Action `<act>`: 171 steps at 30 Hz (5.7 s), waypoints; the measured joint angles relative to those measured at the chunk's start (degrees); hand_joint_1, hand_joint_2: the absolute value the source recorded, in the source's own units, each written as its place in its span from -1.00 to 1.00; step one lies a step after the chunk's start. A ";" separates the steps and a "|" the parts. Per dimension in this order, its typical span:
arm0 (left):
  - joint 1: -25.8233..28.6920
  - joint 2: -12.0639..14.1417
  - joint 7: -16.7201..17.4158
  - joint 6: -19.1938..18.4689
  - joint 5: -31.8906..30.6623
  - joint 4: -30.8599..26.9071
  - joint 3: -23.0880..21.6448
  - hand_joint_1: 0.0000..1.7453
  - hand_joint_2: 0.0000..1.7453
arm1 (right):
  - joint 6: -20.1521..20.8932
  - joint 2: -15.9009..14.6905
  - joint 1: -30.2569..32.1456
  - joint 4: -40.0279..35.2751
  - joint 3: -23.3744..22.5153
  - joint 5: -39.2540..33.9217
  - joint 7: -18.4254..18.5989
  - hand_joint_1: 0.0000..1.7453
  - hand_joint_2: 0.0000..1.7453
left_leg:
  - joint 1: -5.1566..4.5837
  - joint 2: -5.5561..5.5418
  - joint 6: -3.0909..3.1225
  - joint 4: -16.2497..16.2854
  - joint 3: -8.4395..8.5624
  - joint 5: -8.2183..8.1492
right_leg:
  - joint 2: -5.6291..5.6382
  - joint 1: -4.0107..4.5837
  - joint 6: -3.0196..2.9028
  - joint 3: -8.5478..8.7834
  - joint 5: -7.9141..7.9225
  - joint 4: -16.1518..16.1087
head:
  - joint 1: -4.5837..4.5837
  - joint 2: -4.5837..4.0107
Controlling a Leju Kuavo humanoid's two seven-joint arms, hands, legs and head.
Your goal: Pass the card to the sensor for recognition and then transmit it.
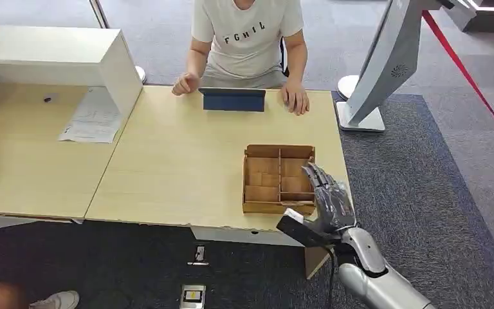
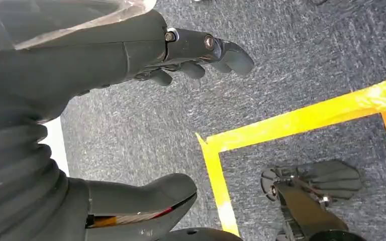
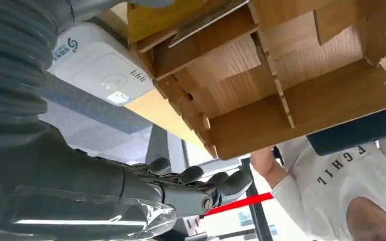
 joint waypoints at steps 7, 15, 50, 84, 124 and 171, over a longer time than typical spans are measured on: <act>-0.14 0.00 0.09 0.02 -0.33 0.00 -0.02 -1.00 1.00 | -0.44 0.18 -0.13 1.40 0.68 0.02 0.26 -1.00 1.00 | 0.00 0.00 0.00 0.00 0.00 0.00 | 0.00 0.00 0.00 0.00 0.00 0.00 | 0.00 0.00; -0.35 0.00 0.59 -0.02 -0.81 0.00 -0.09 -1.00 1.00 | -0.52 1.01 -1.05 3.76 0.90 -0.28 -0.33 -1.00 1.00 | 0.00 0.00 0.00 0.00 0.00 0.00 | 0.00 0.00 0.00 0.01 0.00 0.01 | -0.02 0.00; -0.23 0.04 0.52 -0.09 -1.11 0.00 -0.24 -1.00 1.00 | -1.29 2.54 -2.24 7.72 3.13 -0.35 0.55 -1.00 1.00 | 0.00 0.00 0.00 0.00 0.01 0.00 | 0.00 0.00 0.00 0.00 0.00 0.00 | 0.00 0.00; -0.43 0.11 1.22 -0.74 -1.88 0.00 -0.42 -1.00 1.00 | -0.72 2.36 -1.25 4.57 5.12 1.14 0.87 -1.00 1.00 | 0.00 0.00 0.00 0.00 0.00 0.00 | 0.00 0.00 0.00 0.00 0.00 0.00 | 0.00 0.00; -0.67 0.09 1.25 -0.79 -1.55 0.00 -0.68 -1.00 1.00 | 0.53 3.83 -3.08 10.25 4.85 0.70 -1.68 -1.00 1.00 | 0.00 0.00 0.00 0.00 0.00 0.00 | 0.00 0.00 0.00 0.01 0.00 0.00 | 0.00 0.00; -0.72 0.09 1.36 -0.57 -1.46 0.00 -0.68 -1.00 1.00 | -3.61 4.57 -4.30 10.38 4.63 4.31 -1.49 1.00 1.00 | 0.00 0.00 0.00 0.00 0.00 0.00 | 0.00 0.00 0.00 0.00 0.00 0.01 | 0.00 0.00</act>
